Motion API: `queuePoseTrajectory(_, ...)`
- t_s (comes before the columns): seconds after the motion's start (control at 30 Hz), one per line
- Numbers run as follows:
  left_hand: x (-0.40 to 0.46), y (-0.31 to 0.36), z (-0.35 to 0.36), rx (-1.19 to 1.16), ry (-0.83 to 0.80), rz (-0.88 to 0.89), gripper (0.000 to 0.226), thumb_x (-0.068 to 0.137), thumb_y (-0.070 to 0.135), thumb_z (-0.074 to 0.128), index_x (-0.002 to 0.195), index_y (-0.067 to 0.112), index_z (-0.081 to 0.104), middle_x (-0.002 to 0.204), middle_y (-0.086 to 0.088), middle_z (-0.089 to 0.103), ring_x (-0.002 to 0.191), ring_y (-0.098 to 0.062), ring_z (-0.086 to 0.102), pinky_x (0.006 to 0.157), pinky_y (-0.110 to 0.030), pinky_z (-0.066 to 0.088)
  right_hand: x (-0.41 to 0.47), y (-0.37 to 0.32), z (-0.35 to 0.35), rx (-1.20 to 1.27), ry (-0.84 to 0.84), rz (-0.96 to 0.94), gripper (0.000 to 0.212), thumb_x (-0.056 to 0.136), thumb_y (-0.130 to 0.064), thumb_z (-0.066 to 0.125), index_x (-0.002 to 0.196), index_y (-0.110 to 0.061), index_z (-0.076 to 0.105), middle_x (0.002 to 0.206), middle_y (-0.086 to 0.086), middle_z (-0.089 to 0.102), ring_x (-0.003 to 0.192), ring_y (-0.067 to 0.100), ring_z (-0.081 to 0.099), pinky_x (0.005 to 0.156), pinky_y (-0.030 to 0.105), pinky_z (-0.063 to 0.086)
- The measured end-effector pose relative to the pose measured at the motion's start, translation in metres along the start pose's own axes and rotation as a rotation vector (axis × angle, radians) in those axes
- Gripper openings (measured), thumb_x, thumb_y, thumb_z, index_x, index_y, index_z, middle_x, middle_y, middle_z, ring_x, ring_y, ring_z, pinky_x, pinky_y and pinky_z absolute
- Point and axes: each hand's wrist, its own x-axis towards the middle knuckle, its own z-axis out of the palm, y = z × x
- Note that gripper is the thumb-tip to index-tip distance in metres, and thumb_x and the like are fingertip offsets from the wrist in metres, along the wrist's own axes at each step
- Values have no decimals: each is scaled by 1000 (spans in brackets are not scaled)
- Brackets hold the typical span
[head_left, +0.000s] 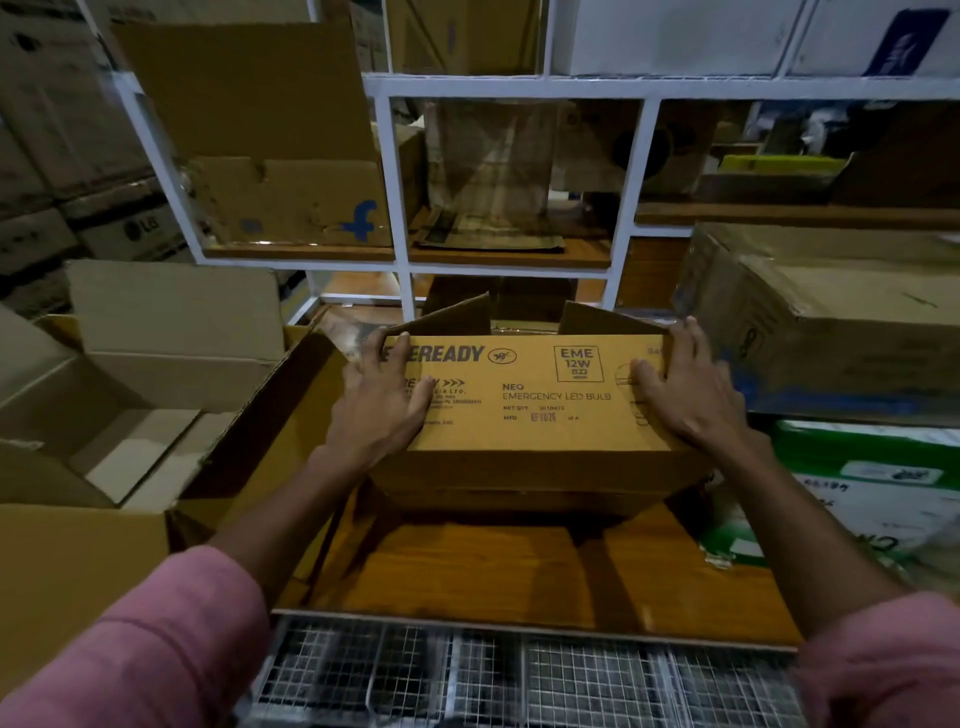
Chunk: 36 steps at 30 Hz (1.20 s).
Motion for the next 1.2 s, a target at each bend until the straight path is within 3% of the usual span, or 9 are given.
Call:
queuePoseTrajectory(0.07, -16, -2, 3, 21, 50, 18, 71, 100, 61, 40, 159, 30, 16, 168, 6, -3, 141, -44, 28, 99, -61, 46, -7, 2, 1, 14, -20, -32, 68, 96, -62, 43, 152, -42, 10, 167, -4, 8, 143, 51, 25, 109, 72, 30)
queuePoseTrajectory(0.2, -46, -12, 21, 19, 114, 44, 79, 99, 61, 40, 162, 33, 2, 169, 8, -16, 141, -44, 27, 97, -59, 48, -25, 5, 7, 49, -53, -32, 78, 91, -61, 48, 155, -42, 9, 156, -2, 11, 141, 51, 23, 108, 69, 32)
queuePoseTrajectory(0.3, -60, -13, 35, -33, 153, -21, 81, 96, 64, 38, 161, 34, 1, 169, 3, -1, 137, -46, 30, 95, -61, 47, -46, 8, 18, 61, -41, -24, 80, 86, -61, 49, 155, -41, 14, 150, -3, 14, 140, 47, 23, 108, 66, 33)
queuePoseTrajectory(0.37, -68, -12, 47, -78, 161, -83, 75, 99, 61, 44, 159, 32, 9, 161, -5, 14, 132, -46, 31, 94, -62, 45, -64, 12, 31, 82, -70, -17, 77, 81, -61, 49, 150, -42, 21, 141, -3, 18, 135, 43, 25, 103, 65, 37)
queuePoseTrajectory(0.5, -93, -29, 80, -105, 4, -218, 61, 99, 64, 38, 145, 24, 35, 147, -7, 21, 130, -45, 30, 100, -63, 40, -98, 31, 74, -34, -223, 20, 67, 86, -52, 63, 143, -35, 32, 138, 2, 20, 128, 40, 30, 99, 56, 42)
queuePoseTrajectory(0.67, -114, -57, 112, -57, -182, -326, 61, 100, 64, 38, 146, 24, 37, 147, -11, 22, 133, -46, 28, 96, -58, 43, -121, 42, 123, -137, -382, 32, 68, 90, -46, 66, 147, -28, 33, 140, 9, 20, 126, 44, 35, 98, 50, 43)
queuePoseTrajectory(0.87, -110, -71, 127, 58, -146, -354, 58, 100, 62, 41, 144, 25, 42, 140, -14, 31, 122, -42, 39, 93, -60, 47, -113, 35, 143, -120, -370, 59, 58, 92, -50, 60, 140, -25, 40, 138, 8, 21, 125, 44, 34, 87, 45, 41)
queuePoseTrajectory(1.0, -98, -73, 133, 126, -103, -328, 46, 96, 49, 57, 127, 16, 52, 128, -18, 39, 108, -44, 49, 83, -61, 48, -100, 34, 146, -44, -341, 73, 49, 97, -53, 54, 135, -22, 48, 138, 8, 27, 130, 43, 33, 99, 50, 39)
queuePoseTrajectory(1.2, -64, -79, 127, 176, -224, -266, 49, 93, 53, 44, 121, 12, 43, 128, -14, 40, 102, -43, 54, 83, -57, 48, -75, 35, 156, -87, -336, 40, 65, 96, -66, 46, 145, -24, 43, 150, 8, 27, 129, 47, 41, 99, 51, 41)
